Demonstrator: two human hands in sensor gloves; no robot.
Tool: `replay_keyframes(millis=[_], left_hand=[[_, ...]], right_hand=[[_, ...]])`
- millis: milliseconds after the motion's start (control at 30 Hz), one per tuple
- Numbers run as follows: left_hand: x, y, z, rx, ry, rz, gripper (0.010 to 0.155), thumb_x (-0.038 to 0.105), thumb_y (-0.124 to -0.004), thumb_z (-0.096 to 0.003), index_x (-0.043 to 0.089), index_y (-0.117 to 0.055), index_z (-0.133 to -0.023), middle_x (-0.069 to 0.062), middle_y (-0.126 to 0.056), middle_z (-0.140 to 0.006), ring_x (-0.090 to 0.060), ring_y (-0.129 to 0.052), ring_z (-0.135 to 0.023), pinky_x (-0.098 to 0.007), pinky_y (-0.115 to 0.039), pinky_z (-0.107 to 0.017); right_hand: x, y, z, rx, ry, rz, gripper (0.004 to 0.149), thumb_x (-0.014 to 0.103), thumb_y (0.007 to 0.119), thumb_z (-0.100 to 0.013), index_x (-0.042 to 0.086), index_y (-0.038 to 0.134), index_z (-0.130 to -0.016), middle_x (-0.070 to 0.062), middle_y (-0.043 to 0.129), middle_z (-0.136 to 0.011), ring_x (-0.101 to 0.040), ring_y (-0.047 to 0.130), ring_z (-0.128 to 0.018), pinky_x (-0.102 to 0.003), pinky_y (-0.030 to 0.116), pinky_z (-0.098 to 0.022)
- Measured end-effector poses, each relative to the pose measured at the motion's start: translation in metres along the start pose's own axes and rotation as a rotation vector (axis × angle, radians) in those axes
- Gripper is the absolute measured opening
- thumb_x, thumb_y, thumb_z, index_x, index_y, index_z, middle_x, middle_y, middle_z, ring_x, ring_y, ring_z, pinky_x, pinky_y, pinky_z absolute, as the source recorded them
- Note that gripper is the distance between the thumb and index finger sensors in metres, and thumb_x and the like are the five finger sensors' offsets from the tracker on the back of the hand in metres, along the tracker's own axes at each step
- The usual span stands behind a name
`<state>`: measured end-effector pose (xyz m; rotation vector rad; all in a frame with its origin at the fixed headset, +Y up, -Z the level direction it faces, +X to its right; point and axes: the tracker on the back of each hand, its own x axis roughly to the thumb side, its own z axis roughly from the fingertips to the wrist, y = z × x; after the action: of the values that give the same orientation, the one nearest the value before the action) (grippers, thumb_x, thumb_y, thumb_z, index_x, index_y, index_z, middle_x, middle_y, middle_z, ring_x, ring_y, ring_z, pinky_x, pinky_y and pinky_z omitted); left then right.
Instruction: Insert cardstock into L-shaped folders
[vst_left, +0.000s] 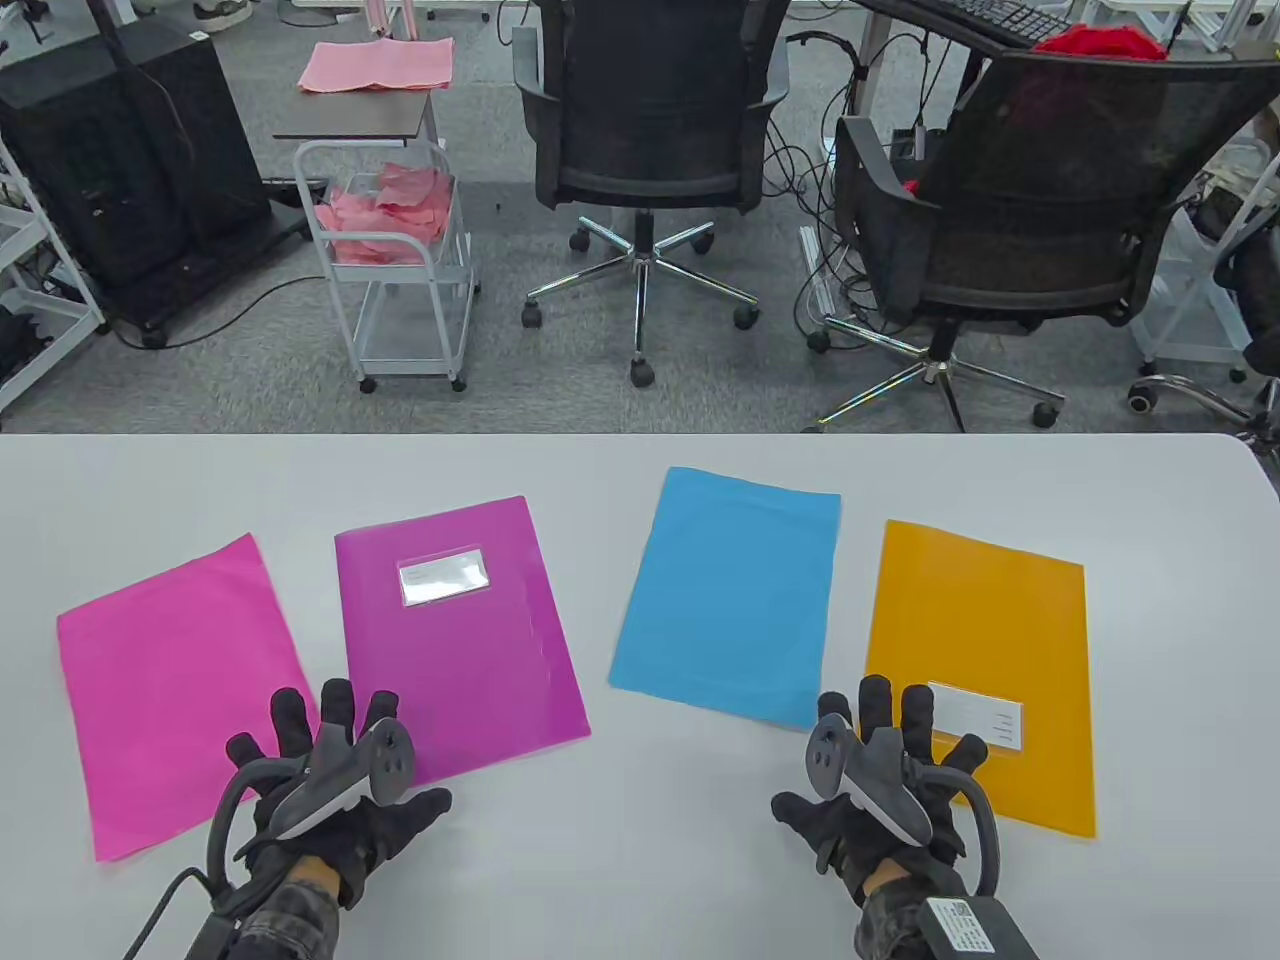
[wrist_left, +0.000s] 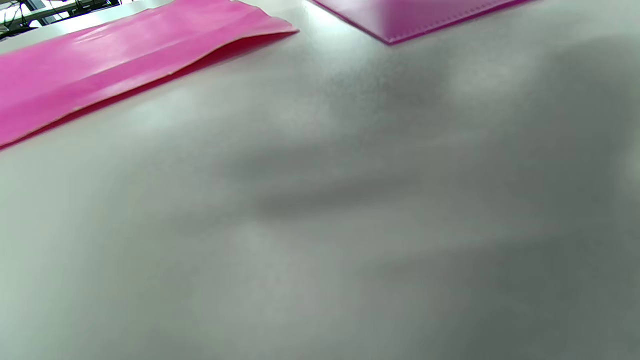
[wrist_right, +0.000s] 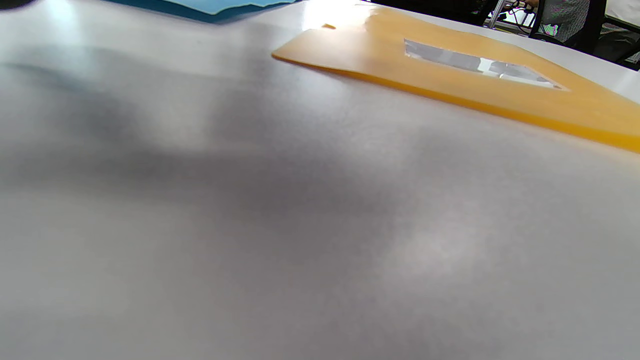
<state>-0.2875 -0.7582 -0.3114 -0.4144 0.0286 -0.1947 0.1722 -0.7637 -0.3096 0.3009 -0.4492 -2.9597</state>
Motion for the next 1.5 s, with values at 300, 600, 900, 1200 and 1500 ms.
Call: replay_keyframes(millis=[300, 600, 900, 1200, 1500], left_hand=[[0.0, 0.002, 0.0, 0.006, -0.008, 0.009, 0.106, 0.096, -0.04, -0.0373, 0.03, 0.007, -0.104, -0.017, 0.01, -0.111, -0.065, -0.001, -0.098, -0.088, -0.02, -0.051], [0.002, 0.007, 0.003, 0.031, -0.033, 0.053, 0.105, 0.096, -0.041, -0.0377, 0.03, 0.008, -0.104, -0.017, 0.01, -0.111, -0.065, -0.001, -0.098, -0.087, -0.02, -0.052], [0.006, 0.013, 0.005, 0.056, -0.072, 0.086, 0.105, 0.095, -0.041, -0.0383, 0.03, 0.008, -0.104, -0.017, 0.01, -0.111, -0.065, -0.002, -0.098, -0.087, -0.019, -0.052], [0.008, 0.01, 0.005, 0.037, -0.076, 0.097, 0.105, 0.095, -0.043, -0.0386, 0.03, 0.008, -0.104, -0.018, 0.009, -0.111, -0.065, -0.003, -0.099, -0.087, -0.019, -0.052], [0.008, 0.007, 0.004, 0.05, -0.056, 0.1, 0.105, 0.094, -0.044, -0.0384, 0.029, 0.006, -0.105, -0.018, 0.006, -0.112, -0.064, -0.006, -0.1, -0.086, -0.02, -0.054]], right_hand=[[-0.005, -0.003, 0.0, -0.01, 0.017, -0.031, 0.1, 0.088, 0.057, -0.023, 0.042, -0.003, -0.09, 0.001, -0.016, -0.103, -0.037, -0.008, -0.095, -0.079, 0.021, -0.064], [-0.048, -0.015, -0.012, -0.025, 0.197, -0.255, 0.102, 0.084, 0.062, -0.025, 0.039, -0.001, -0.091, -0.004, -0.004, -0.107, -0.04, 0.005, -0.098, -0.078, 0.033, -0.066], [-0.13, 0.001, -0.044, 0.163, 0.67, -0.463, 0.108, 0.078, 0.073, -0.027, 0.032, 0.0, -0.092, -0.009, 0.003, -0.108, -0.044, 0.018, -0.099, -0.073, 0.048, -0.066], [-0.163, 0.024, -0.045, 0.317, 0.812, -0.536, 0.125, 0.072, 0.083, -0.019, 0.007, 0.005, -0.09, -0.029, 0.025, -0.101, -0.051, 0.038, -0.091, -0.065, 0.062, -0.058], [-0.18, 0.015, -0.029, 0.208, 0.921, -0.54, 0.086, 0.05, 0.088, -0.026, 0.013, 0.042, -0.089, -0.003, 0.082, -0.058, -0.026, 0.087, -0.041, -0.04, 0.085, -0.026]])
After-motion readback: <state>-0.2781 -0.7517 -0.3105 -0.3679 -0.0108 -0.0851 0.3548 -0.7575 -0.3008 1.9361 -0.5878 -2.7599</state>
